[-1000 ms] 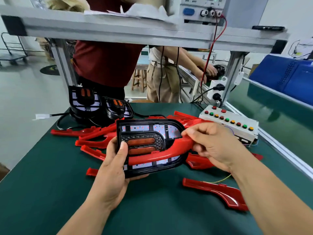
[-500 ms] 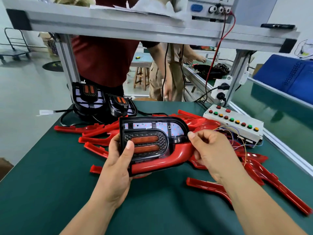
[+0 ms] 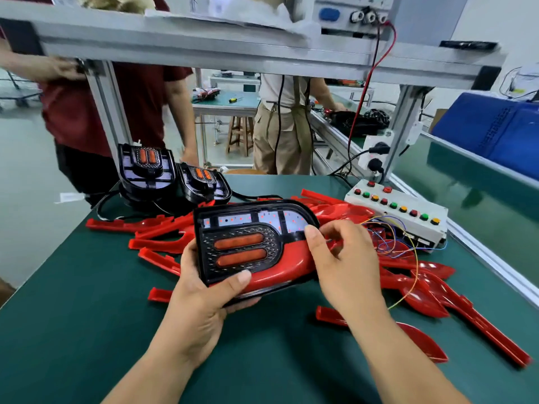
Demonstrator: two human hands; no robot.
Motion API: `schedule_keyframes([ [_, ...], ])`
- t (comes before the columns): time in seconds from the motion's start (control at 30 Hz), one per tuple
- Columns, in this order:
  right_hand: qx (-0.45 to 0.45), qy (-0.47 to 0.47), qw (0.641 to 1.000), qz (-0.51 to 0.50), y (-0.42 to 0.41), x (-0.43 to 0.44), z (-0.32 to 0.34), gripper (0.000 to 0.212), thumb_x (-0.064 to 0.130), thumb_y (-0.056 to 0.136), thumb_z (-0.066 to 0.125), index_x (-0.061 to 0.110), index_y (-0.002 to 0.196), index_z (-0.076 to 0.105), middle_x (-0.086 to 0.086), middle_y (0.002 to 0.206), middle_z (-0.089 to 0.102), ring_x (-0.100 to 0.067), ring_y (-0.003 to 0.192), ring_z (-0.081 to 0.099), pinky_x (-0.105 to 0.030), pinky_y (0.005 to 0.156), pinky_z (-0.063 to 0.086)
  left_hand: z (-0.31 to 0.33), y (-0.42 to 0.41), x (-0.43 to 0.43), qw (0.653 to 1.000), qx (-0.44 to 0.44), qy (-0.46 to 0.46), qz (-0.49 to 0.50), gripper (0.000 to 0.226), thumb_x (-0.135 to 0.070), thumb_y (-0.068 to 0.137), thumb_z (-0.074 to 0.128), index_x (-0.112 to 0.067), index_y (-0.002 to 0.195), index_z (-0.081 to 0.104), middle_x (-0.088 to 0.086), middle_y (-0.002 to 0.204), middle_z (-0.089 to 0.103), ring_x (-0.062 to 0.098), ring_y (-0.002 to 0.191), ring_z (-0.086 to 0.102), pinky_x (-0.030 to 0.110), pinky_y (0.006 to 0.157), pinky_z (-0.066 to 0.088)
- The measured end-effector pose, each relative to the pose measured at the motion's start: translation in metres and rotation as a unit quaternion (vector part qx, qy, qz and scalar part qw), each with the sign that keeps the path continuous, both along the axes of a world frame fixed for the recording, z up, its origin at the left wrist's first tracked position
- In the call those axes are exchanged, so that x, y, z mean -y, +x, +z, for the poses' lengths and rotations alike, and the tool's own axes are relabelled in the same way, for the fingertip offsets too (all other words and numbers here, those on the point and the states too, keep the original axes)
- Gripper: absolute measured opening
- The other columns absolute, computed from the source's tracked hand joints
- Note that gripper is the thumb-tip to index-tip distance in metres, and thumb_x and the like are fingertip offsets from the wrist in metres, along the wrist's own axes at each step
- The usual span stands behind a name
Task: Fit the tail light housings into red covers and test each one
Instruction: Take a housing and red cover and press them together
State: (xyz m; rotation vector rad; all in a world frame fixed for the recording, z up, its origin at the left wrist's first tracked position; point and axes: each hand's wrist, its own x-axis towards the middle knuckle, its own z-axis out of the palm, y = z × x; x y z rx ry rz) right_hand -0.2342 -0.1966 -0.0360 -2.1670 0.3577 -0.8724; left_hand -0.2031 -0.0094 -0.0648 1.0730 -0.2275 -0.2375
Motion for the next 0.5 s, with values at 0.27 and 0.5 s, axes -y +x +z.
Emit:
schedule_keyframes([
  [0.27,-0.079,0.560,0.774,0.286,-0.014,-0.001,-0.007,0.051,0.039,0.069,0.073,0.017,0.115,0.067,-0.012,0.114,0.071,-0.021,0.094,0.069,-0.040,0.086,0.057,0.000,0.002,-0.006,0.999,0.022,-0.011,-0.037,0.077,0.000,0.063,0.070,-0.032,0.129,0.047,0.008,0.117,0.071,0.031,0.103,0.070,0.041,0.071,0.060],
  [0.5,-0.029,0.580,0.748,0.320,-0.014,0.001,-0.016,0.038,0.025,0.078,0.067,0.002,0.108,0.070,-0.024,0.109,0.070,-0.029,0.092,0.071,-0.044,0.081,0.059,-0.005,0.003,-0.007,0.996,0.060,-0.004,-0.062,0.081,0.003,0.062,0.074,-0.041,0.126,0.049,0.010,0.124,0.067,0.030,0.116,0.064,0.041,0.090,0.056],
])
